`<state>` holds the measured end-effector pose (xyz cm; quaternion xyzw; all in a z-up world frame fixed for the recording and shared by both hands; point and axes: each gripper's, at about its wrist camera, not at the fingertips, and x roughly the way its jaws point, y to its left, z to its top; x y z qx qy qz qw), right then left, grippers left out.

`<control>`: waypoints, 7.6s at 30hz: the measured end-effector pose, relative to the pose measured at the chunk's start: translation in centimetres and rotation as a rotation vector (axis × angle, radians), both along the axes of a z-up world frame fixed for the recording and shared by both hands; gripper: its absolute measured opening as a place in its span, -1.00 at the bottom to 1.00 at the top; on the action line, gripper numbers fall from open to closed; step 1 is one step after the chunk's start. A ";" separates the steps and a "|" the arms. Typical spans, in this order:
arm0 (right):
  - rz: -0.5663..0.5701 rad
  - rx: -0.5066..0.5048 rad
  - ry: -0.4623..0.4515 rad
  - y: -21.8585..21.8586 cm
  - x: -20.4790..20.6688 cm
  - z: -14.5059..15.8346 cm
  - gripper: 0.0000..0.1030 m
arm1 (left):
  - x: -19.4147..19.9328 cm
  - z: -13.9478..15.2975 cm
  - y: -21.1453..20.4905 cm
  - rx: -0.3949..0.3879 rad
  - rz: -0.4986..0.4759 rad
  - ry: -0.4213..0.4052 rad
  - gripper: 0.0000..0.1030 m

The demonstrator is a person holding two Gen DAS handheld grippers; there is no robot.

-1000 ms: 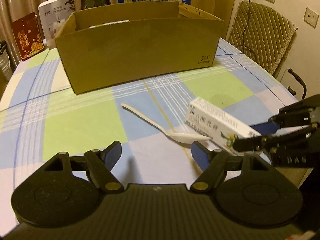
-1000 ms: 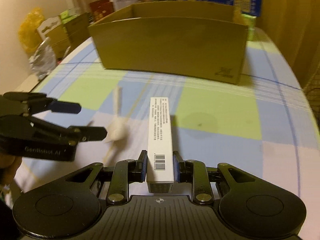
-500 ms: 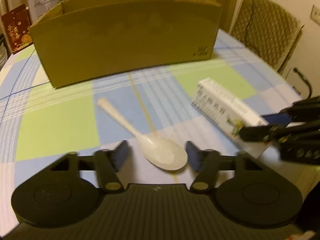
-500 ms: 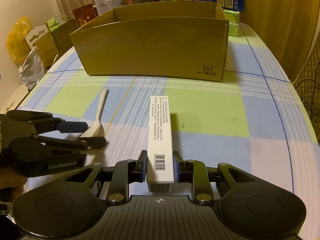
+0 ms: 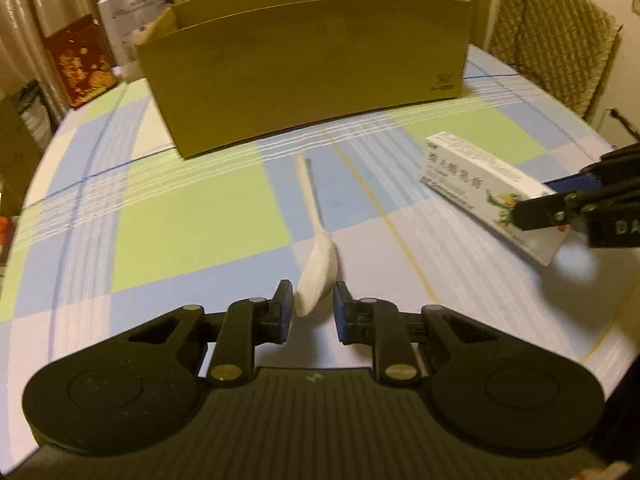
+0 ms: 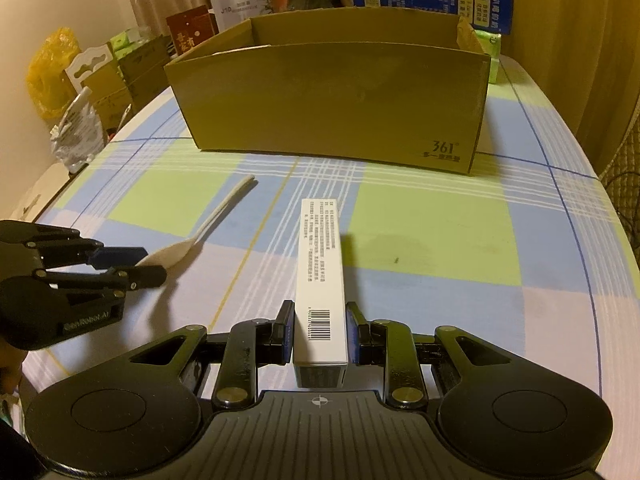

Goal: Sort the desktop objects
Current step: 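Lower left tool onto the white spoon and close on its handle, then lift the spoon with left tool while right tool carries the ointment box toward the cardboard box, then carry the spoon and ointment box over the cardboard box with both tools, then open both tools above the cardboard box to drop the spoon and ointment box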

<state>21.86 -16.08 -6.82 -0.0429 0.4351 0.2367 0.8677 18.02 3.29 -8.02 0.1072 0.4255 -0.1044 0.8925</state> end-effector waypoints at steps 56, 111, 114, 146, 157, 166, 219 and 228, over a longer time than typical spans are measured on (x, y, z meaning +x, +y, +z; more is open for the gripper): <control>0.000 0.030 -0.011 1.6 1.4 -0.3 -0.32 | 0.5 -0.9 0.0 -0.177 0.146 -0.038 -0.47; -0.022 0.049 -0.333 1.5 2.4 8.5 -0.55 | -0.4 10.3 -1.8 -0.133 0.050 -0.233 -0.48; -0.027 0.046 -0.370 1.7 2.7 9.2 -0.55 | 0.2 11.2 -1.8 -0.136 0.046 -0.251 -0.47; -0.165 0.165 -0.404 2.9 12.3 12.1 -0.55 | 10.8 13.8 1.6 -0.188 0.127 -0.299 -0.47; -0.155 0.160 -0.393 4.8 15.3 11.6 -0.55 | 14.3 13.4 2.1 -0.197 0.155 -0.291 -0.48; -0.160 0.136 -0.377 5.7 17.3 10.7 -0.55 | 16.7 12.8 3.1 -0.216 0.185 -0.266 -0.47; -0.184 0.151 -0.336 6.4 19.0 9.3 -0.55 | 19.8 11.4 4.5 -0.240 0.229 -0.228 -0.13; -0.271 0.223 -0.457 4.7 19.8 9.1 0.28 | 19.7 11.3 4.6 -0.224 0.222 -0.228 -0.12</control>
